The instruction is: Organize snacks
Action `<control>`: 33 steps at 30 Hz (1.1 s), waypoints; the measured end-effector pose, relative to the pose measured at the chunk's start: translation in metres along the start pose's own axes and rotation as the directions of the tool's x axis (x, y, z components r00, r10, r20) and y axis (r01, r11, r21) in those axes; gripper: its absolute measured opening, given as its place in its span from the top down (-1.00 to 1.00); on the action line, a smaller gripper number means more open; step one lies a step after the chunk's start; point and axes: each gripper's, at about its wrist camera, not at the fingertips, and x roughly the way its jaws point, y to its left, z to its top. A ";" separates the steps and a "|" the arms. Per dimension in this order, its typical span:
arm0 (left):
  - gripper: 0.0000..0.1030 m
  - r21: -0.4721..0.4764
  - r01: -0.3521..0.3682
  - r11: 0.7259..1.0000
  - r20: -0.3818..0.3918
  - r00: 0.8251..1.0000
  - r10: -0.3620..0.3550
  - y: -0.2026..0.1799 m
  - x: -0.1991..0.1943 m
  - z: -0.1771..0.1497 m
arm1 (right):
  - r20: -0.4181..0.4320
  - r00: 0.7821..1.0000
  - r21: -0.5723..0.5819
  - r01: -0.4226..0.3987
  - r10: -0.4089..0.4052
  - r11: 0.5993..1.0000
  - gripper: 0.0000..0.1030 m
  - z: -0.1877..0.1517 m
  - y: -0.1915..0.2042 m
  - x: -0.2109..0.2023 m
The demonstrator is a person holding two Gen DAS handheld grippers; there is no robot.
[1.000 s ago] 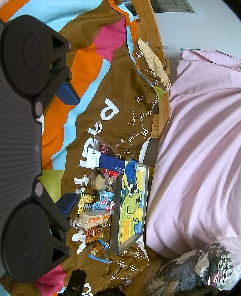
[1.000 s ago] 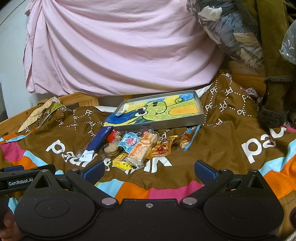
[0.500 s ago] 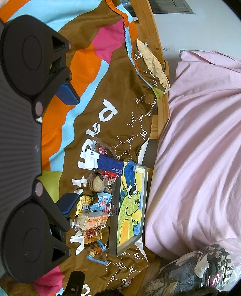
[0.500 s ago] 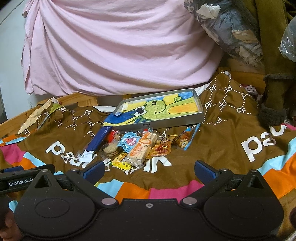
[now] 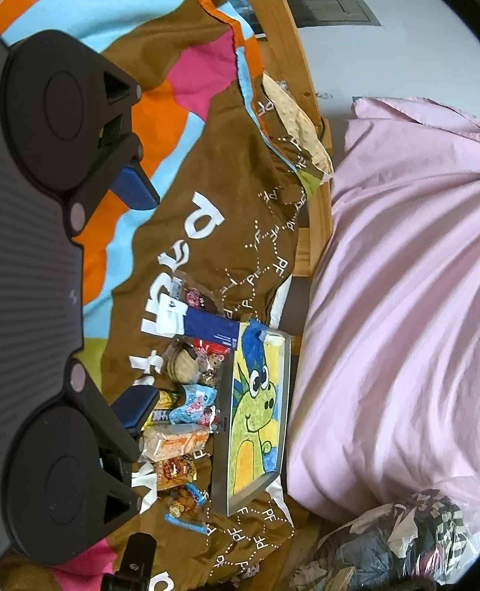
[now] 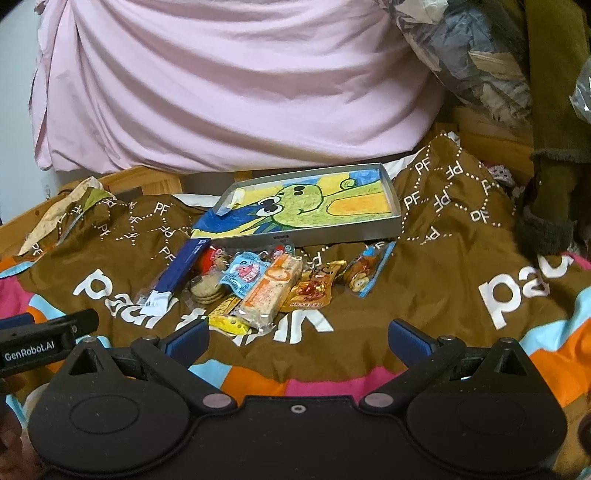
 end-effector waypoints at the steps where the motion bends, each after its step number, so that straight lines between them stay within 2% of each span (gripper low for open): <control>1: -0.99 -0.001 0.001 1.000 0.002 1.000 -0.001 -0.001 0.001 0.002 | 0.002 1.000 -0.006 0.001 -0.001 1.000 -0.99 0.002 0.000 0.000; 17: -0.99 0.024 0.019 1.000 0.010 1.000 -0.020 -0.013 0.039 0.024 | 0.013 1.000 -0.134 -0.013 0.014 0.991 -0.99 0.027 0.002 0.031; 26: -0.99 0.058 0.030 0.998 0.002 1.000 -0.031 -0.021 0.073 0.033 | 0.001 0.997 -0.224 -0.080 0.082 0.971 -0.99 0.037 0.002 0.063; 33: -0.99 0.060 0.018 0.998 -0.031 0.999 -0.016 -0.023 0.100 0.034 | -0.025 0.992 -0.246 -0.125 0.122 0.961 -0.99 0.036 0.001 0.090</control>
